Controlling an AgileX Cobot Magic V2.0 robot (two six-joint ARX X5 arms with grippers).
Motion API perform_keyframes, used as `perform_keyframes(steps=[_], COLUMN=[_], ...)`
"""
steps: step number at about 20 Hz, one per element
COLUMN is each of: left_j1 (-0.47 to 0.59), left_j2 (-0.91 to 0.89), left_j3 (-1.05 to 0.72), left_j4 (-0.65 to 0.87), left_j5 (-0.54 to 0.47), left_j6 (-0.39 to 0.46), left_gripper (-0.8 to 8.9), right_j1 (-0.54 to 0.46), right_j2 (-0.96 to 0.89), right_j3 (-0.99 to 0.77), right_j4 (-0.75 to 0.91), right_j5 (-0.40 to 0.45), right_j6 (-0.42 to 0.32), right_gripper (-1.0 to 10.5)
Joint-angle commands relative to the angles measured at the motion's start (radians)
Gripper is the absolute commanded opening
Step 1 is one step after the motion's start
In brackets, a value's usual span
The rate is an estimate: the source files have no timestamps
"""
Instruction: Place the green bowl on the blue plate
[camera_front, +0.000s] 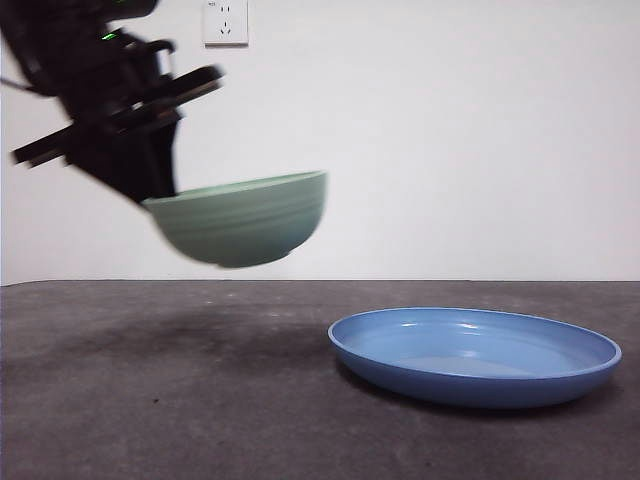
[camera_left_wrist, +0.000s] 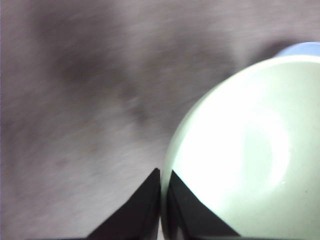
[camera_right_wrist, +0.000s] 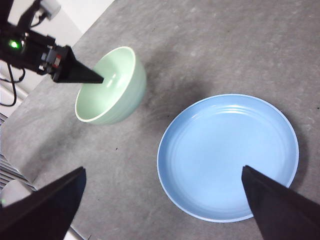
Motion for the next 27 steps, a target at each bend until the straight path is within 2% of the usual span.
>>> perform_keyframes(steps=[1,11,13,17,27], left_j1=[-0.047,-0.270,-0.300,-0.328,-0.340], left_j2=[0.084,0.450,0.507,0.576,0.624], left_j3=[0.115,0.442,0.488,0.548,0.551], left_j4=[-0.042,-0.077,-0.078,-0.077,-0.086], left_j5=[-0.005,-0.005,-0.040,-0.066,-0.081], left_j6=[-0.013,-0.042,-0.044,-0.060,-0.060], left_gripper=[0.09,0.09,0.09,0.09,0.10], right_j1=[0.005,0.005,0.005,0.005,0.005], right_j2=[0.004,0.004,0.004,0.004,0.004], right_j3=[0.018,0.018,0.018,0.018,0.018], right_j4=[0.010,0.010,0.010,0.010,0.010], right_j5=[-0.002,-0.002,-0.002,-0.002,-0.002], right_j6=[-0.010,-0.009,-0.010,-0.009,-0.009], right_gripper=[5.0,5.0,5.0,5.0,5.0])
